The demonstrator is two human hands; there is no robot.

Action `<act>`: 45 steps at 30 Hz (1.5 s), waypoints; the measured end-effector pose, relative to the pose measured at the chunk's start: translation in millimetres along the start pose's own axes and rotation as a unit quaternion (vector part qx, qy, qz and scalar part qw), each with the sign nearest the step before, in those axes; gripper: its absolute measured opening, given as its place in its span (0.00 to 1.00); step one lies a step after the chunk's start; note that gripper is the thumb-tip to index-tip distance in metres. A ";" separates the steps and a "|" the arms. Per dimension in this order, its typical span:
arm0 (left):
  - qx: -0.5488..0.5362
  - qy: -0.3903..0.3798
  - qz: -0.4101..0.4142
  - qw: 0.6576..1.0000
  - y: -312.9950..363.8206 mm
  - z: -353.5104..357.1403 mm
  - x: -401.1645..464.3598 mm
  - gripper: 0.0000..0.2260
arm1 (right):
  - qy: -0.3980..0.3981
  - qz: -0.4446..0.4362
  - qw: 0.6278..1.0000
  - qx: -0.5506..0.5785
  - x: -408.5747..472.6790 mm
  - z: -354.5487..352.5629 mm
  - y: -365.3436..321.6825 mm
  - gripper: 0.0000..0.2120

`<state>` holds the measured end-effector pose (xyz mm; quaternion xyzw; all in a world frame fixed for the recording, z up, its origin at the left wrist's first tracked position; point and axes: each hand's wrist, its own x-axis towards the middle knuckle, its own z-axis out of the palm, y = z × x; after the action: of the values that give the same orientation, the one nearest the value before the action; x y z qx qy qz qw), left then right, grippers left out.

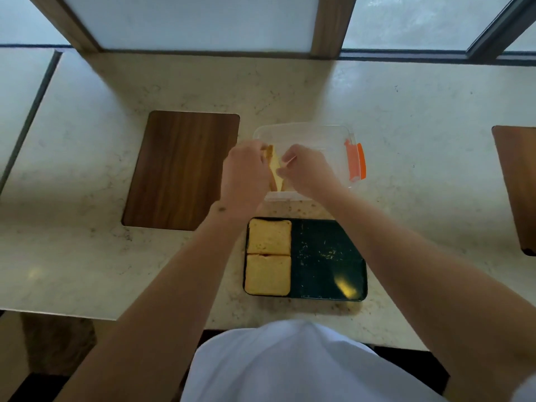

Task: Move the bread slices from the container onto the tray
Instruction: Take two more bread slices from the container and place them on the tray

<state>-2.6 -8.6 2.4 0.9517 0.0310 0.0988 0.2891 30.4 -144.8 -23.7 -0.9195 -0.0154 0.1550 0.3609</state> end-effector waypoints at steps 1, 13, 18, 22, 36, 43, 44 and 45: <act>0.025 -0.015 0.007 1.000 0.2 0.3 12.5 0.11 | -0.012 0.005 1.000 -0.018 7.2 4.6 -2.9 0.16; 0.339 -0.152 0.086 0.924 -3.9 30.8 50.9 0.10 | -0.045 0.046 0.997 -0.044 43.3 24.8 5.8 0.15; 0.351 -0.136 0.081 0.923 -6.4 43.7 44.6 0.07 | -0.068 0.088 0.992 -0.061 50.1 16.7 23.0 0.12; 0.342 -0.130 0.112 0.924 1.4 50.2 37.8 0.06 | -0.080 0.076 0.990 -0.087 53.8 14.1 25.2 0.04; 0.076 -0.075 0.042 0.993 48.6 18.4 35.9 0.15 | 0.027 0.040 0.991 0.126 2.7 -64.5 24.3 0.04; -0.166 -0.067 -0.044 0.983 71.6 -14.7 -14.7 0.18 | 0.046 0.053 0.926 0.371 -88.6 -97.3 43.2 0.06; -0.182 -0.074 -0.067 0.978 70.6 -11.2 -23.8 0.17 | 0.046 0.062 0.922 0.381 -97.8 -97.0 48.2 0.05; -0.201 -0.084 -0.094 0.971 69.0 -5.7 -33.5 0.17 | 0.049 0.072 0.921 0.379 -105.5 -95.5 53.9 0.05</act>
<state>-36.4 -66.8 39.7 0.8715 0.0755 -0.0047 0.4845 -46.2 -262.3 35.2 -0.7189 0.1281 0.1296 0.6708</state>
